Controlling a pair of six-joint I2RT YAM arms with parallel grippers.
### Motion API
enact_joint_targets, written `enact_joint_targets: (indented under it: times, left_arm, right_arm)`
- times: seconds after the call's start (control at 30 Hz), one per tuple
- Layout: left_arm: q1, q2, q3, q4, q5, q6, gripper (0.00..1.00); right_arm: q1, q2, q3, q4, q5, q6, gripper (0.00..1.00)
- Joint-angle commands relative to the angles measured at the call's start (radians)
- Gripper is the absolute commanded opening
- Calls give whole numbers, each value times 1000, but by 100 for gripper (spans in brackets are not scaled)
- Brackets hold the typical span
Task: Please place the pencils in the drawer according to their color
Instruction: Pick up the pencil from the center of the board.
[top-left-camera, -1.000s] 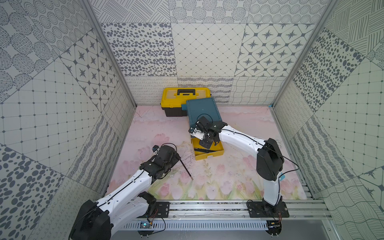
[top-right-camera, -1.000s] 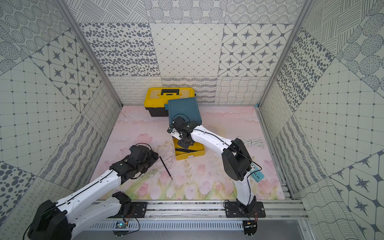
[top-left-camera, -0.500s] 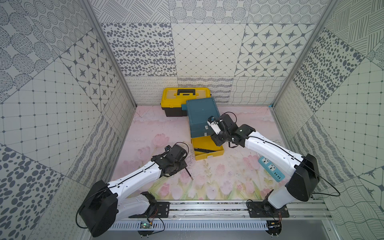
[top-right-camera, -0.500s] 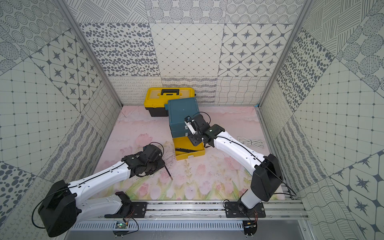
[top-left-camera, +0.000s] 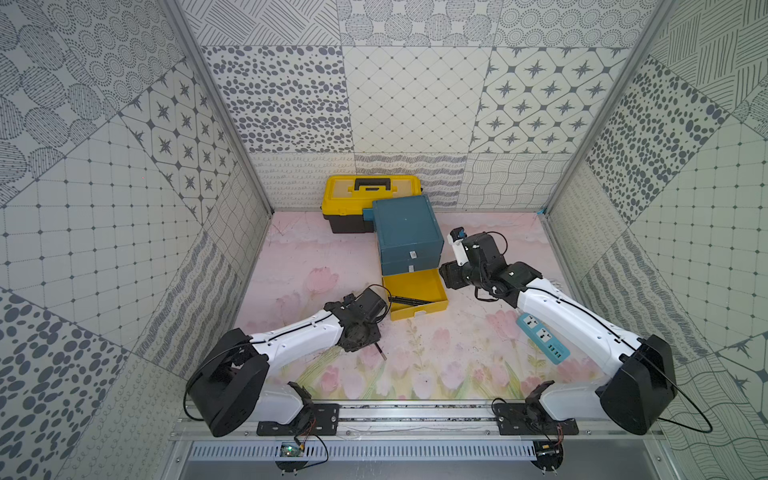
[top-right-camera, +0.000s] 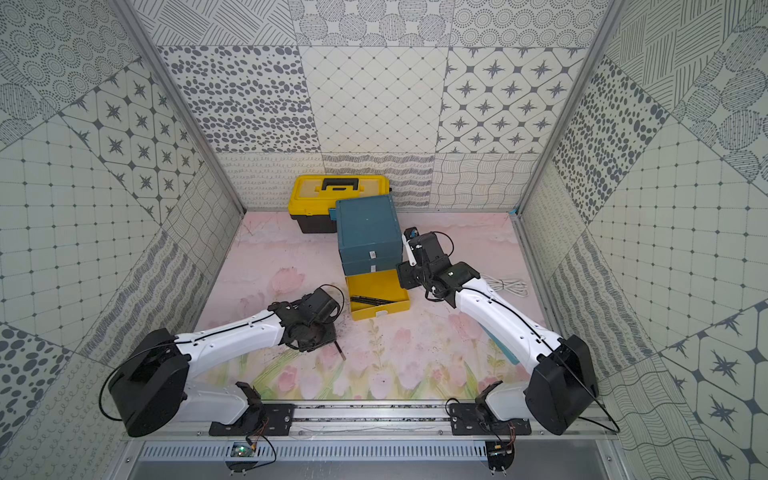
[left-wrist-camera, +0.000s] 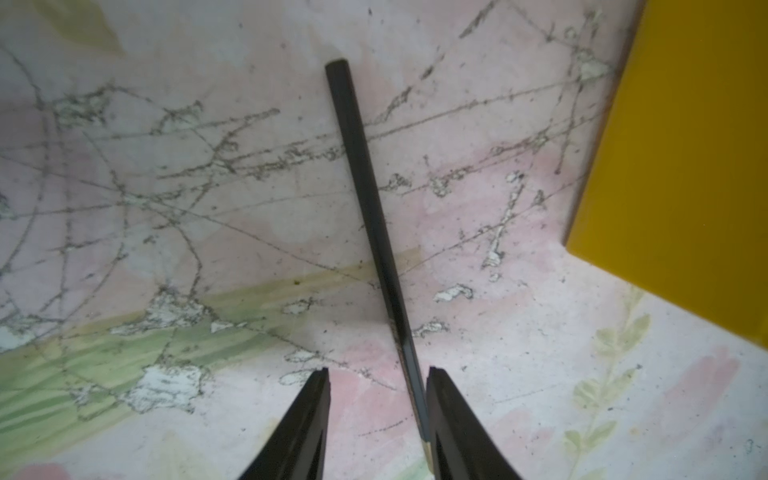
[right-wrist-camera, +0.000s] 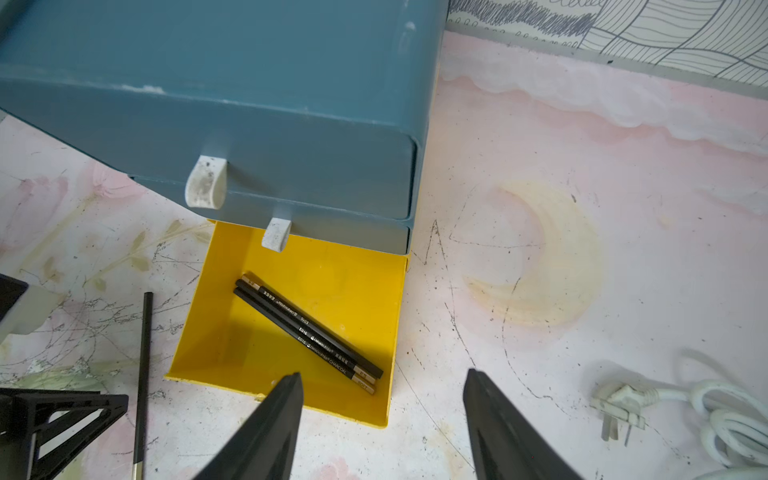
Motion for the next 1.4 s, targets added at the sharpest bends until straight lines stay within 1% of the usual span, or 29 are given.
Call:
enact_joint_targets:
  times: [0.0,0.3,0.53,0.73,0.9,1.0,1.13,1.17,1.23,1.27,1.33,1.37]
  left_arm:
    - [-4,40,28,-10,2,2,40]
    - [-3,116,94,-41,-11,-48,33]
    - [2,184,151,-161,-55,-167,23]
    - [12,235,165,-196,-56,-215,20]
    - [18,274,159,-161,-40,-236,18]
    - [34,295,153,-157,-30,-242,14]
    - [51,289,125,-150,-34,-257,0]
    - [51,284,119,-146,-37,-263,0]
    - [53,272,110,-144,-44,-270,0]
    - [53,264,103,-143,-47,-276,0]
    - [54,241,92,-130,-50,-288,0]
    - [53,228,85,-120,-50,-295,0]
  right_arm:
    - [-6,-22,-10,64,-14,25,69]
    - [-8,-23,-41,99,-16,27,71]
    - [-11,-22,-58,129,-35,15,72]
    - [-14,-11,-61,144,-49,-2,73]
    - [-15,-5,-75,161,-74,-7,74]
    - [-16,-7,-83,164,-80,-2,74]
    - [-16,-11,-88,165,-94,5,75]
    - [-15,-10,-87,164,-96,6,76]
    - [-17,-2,-89,165,-93,12,79]
    - [-17,0,-89,165,-89,14,87]
    - [-18,6,-89,164,-84,19,93]
    - [-18,7,-89,165,-83,20,99]
